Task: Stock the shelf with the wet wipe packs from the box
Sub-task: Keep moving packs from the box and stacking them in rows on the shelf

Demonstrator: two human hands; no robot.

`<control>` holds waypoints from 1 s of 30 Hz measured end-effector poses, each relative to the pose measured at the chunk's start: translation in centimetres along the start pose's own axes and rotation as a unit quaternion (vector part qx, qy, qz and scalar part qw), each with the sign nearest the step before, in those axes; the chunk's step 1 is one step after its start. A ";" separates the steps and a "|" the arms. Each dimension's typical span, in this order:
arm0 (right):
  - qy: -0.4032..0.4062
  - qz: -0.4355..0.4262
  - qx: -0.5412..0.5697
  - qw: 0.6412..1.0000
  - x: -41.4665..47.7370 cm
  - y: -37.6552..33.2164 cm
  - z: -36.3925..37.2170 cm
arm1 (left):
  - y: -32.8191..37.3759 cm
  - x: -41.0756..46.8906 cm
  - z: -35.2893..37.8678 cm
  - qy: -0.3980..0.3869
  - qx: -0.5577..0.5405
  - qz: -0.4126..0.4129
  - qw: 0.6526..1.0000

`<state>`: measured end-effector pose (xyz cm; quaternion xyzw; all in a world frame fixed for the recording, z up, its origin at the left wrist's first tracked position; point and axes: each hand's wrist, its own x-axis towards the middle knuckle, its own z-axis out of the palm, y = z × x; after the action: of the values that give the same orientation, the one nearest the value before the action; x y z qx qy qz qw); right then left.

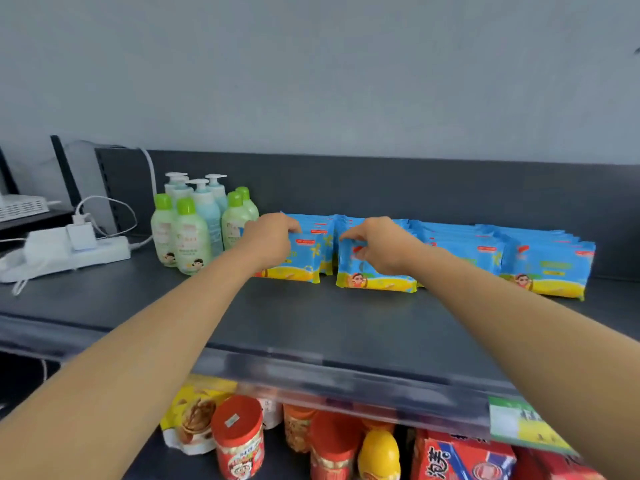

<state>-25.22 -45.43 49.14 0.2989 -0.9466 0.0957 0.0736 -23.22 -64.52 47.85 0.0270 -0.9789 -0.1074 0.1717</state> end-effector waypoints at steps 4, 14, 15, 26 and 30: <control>-0.004 0.005 -0.038 0.999 1.4 1.0 1.2 | -0.2 2.0 1.8 -0.012 0.007 0.028 1.000; 0.084 0.023 -0.160 0.983 1.1 3.0 2.6 | -1.1 3.6 3.6 0.033 0.011 0.071 0.997; 0.083 0.019 -0.155 0.984 1.2 3.1 2.6 | -1.1 3.6 3.6 0.037 0.007 0.075 0.996; 0.131 0.014 -0.145 0.981 0.4 3.3 2.9 | -0.3 2.5 3.5 0.070 0.067 0.082 0.992; 0.178 0.001 -0.107 0.978 -1.0 3.7 2.6 | 1.2 0.6 2.5 0.099 0.037 0.085 0.991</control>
<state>-26.80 -42.50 45.94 0.2670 -0.9232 0.0461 0.2727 -24.67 -62.88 45.99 -0.0392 -0.9590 -0.0533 0.2754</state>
